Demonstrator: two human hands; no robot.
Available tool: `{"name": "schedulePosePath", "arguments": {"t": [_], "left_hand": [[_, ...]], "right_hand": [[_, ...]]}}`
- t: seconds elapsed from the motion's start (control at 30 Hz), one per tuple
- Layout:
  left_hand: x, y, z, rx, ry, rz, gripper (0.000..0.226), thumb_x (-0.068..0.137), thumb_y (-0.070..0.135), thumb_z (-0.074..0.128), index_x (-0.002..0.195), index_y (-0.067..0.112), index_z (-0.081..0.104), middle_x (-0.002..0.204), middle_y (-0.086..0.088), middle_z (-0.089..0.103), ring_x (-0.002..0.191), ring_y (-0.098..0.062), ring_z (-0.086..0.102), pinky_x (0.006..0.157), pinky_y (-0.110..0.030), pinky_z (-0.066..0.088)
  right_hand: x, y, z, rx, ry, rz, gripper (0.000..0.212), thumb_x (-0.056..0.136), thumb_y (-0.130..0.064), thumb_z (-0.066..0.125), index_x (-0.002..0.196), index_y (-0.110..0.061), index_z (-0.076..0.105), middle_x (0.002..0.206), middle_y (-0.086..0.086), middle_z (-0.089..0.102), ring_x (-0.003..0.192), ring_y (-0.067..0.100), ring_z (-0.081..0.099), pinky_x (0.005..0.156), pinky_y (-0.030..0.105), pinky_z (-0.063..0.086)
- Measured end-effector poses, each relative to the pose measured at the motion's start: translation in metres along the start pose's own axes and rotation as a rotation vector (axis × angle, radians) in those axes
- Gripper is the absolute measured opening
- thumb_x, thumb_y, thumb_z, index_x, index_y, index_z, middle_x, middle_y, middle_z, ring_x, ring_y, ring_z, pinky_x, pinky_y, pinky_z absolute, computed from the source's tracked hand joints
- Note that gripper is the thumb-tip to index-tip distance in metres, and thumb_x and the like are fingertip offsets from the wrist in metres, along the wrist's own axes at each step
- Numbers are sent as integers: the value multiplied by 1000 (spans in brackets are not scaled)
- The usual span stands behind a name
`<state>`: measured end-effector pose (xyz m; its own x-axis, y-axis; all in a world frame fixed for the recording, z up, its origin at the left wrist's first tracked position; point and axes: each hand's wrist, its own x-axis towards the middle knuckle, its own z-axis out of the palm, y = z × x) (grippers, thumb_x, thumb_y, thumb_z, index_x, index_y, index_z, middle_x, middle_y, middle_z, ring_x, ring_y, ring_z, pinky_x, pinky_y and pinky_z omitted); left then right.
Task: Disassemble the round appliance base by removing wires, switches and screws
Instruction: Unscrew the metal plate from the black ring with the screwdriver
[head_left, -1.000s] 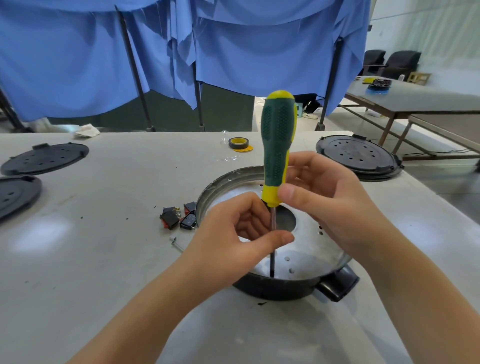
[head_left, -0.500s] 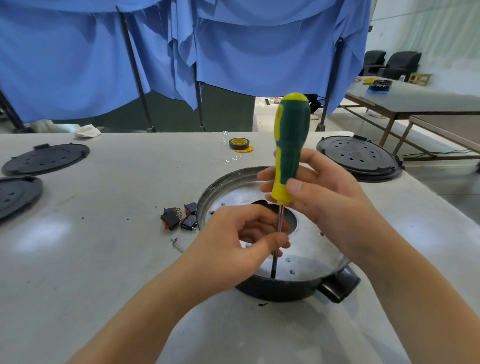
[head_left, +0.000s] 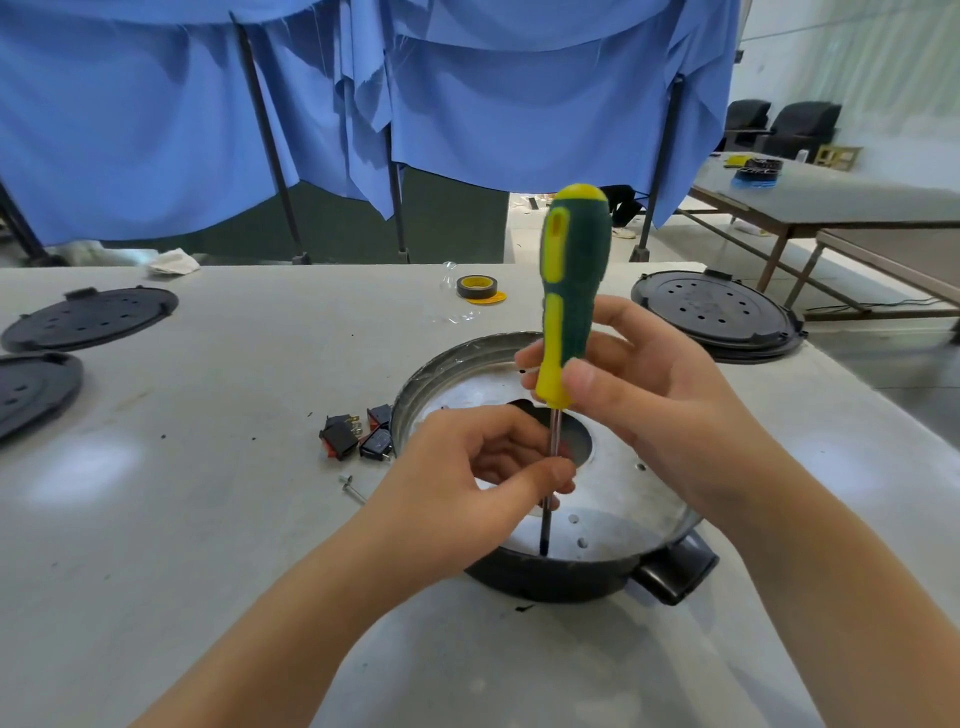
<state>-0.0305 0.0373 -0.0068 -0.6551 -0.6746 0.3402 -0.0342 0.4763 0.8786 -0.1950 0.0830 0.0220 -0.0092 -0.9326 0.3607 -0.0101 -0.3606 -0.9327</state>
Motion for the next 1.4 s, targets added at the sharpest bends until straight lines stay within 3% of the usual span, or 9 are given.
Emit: {"name": "schedulePosePath", "arguments": {"t": [0.17, 0.27, 0.37, 0.63, 0.8, 1.0, 1.13, 1.3, 1.4], "left_hand": [[2, -3, 2, 15, 86, 2, 18, 69, 14, 83, 72, 12, 65, 66, -4, 69, 61, -23, 68, 64, -36, 58], [0, -1, 2, 26, 19, -3, 8, 77, 19, 76, 83, 20, 70, 75, 3, 72, 68, -14, 70, 69, -28, 58], [-2, 0, 1, 21, -49, 5, 19, 86, 14, 60, 97, 24, 71, 88, 9, 75, 77, -9, 72, 74, -21, 57], [1, -2, 1, 19, 44, 2, 14, 73, 15, 81, 72, 20, 67, 69, -2, 71, 64, -15, 69, 64, -20, 54], [-1, 0, 0, 31, -69, 9, 15, 87, 10, 64, 96, 21, 71, 84, 8, 75, 76, -8, 72, 72, -18, 55], [1, 0, 2, 12, 37, -8, 16, 73, 12, 81, 71, 22, 68, 67, 3, 72, 62, -13, 69, 63, -19, 55], [1, -2, 2, 27, 47, -14, 19, 68, 21, 84, 71, 24, 65, 65, 3, 69, 62, -18, 67, 59, -18, 50], [2, -2, 1, 37, 21, -30, 9, 79, 36, 68, 81, 27, 68, 72, 7, 69, 68, -12, 68, 69, -35, 59], [2, -1, -2, 25, -19, -28, 19, 89, 38, 54, 84, 28, 69, 76, 11, 70, 72, -8, 68, 71, -29, 57]], "right_hand": [[1, 2, 1, -18, 29, -24, 50, 72, -16, 74, 119, -17, 57, 89, 3, 68, 85, 16, 67, 79, 27, 55], [0, 3, -2, 33, -3, 2, 41, 82, -10, 65, 121, -17, 56, 95, 9, 70, 91, 23, 69, 82, 30, 56], [0, 2, -5, 65, -20, 22, 39, 84, -7, 54, 121, -18, 56, 99, 9, 73, 96, 26, 69, 83, 31, 55], [-1, -1, 1, -12, 21, -31, 35, 74, -19, 71, 109, -21, 66, 95, 4, 71, 85, 14, 69, 75, 23, 54], [-2, -1, -6, 45, -25, 13, 32, 89, -11, 57, 121, -13, 57, 99, 8, 74, 96, 24, 70, 79, 26, 55], [-2, -1, -2, -70, -20, 4, 34, 75, -32, 67, 109, -29, 70, 94, -2, 73, 92, 16, 70, 79, 23, 54], [-4, -1, -1, -114, 10, -17, 28, 71, -34, 70, 99, -30, 74, 87, 1, 74, 84, 13, 71, 76, 21, 54], [-3, 1, -3, -44, 44, -34, 28, 79, -25, 63, 107, -21, 69, 93, 3, 75, 89, 18, 72, 76, 21, 55], [-2, 3, -5, 64, 94, -67, 27, 80, -26, 62, 105, -19, 70, 95, 4, 74, 90, 19, 71, 79, 25, 55]]}}
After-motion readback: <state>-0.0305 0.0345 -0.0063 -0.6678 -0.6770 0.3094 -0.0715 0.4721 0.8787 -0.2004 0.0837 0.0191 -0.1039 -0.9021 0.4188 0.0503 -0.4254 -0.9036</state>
